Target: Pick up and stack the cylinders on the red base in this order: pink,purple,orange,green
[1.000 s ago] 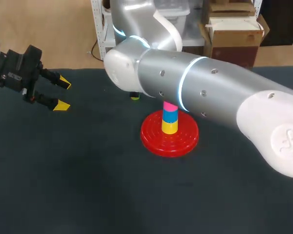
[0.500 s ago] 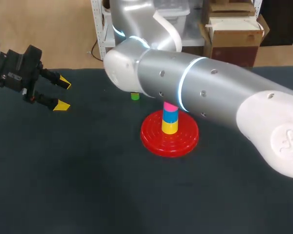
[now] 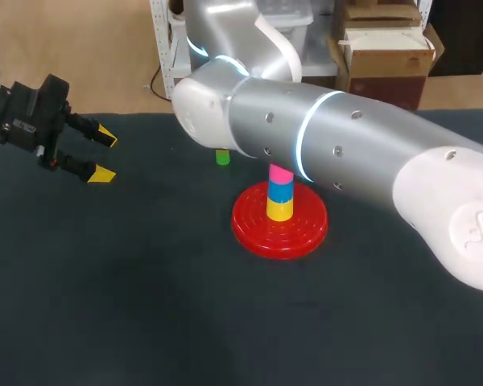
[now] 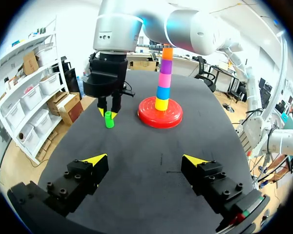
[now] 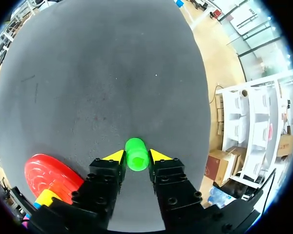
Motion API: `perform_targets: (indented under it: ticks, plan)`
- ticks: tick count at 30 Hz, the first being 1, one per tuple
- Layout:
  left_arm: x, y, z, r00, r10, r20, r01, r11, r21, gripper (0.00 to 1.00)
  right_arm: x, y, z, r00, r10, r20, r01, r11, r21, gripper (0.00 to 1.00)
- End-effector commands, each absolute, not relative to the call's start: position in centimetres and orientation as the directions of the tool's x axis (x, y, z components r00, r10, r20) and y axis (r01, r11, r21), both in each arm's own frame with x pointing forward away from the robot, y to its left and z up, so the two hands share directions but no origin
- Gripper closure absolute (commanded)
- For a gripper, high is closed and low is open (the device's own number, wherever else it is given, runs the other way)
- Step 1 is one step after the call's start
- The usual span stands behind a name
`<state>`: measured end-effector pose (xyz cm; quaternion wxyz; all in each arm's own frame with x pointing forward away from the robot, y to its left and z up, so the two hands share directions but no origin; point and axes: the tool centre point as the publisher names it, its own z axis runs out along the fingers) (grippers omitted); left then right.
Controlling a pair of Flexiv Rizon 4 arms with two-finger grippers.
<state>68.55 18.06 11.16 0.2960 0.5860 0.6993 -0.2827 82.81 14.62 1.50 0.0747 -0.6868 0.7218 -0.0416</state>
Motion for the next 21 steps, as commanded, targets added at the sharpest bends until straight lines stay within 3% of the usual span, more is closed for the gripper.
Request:
perform_targets:
  ticks: [1, 9, 21]
  plan:
    - [68.4, 18.1, 11.1, -0.135, 0.65, -0.748, 0.987, 0.155, -0.044, 0.0, 83.7, 15.0, 1.9, -0.043, -0.998, -0.049, -0.921, 0.021, 0.389, 1.0]
    - [68.4, 18.1, 11.1, -0.135, 0.65, -0.748, 0.987, 0.155, -0.044, 0.0, 83.9, 14.9, 8.1, 0.002, -0.996, -0.088, -0.959, -0.027, 0.283, 1.0]
    - [68.4, 18.1, 11.1, -0.135, 0.65, -0.748, 0.987, 0.155, -0.044, 0.0, 79.6, 10.5, 24.3, 0.072, -0.985, -0.158, -0.992, -0.088, 0.094, 1.0]
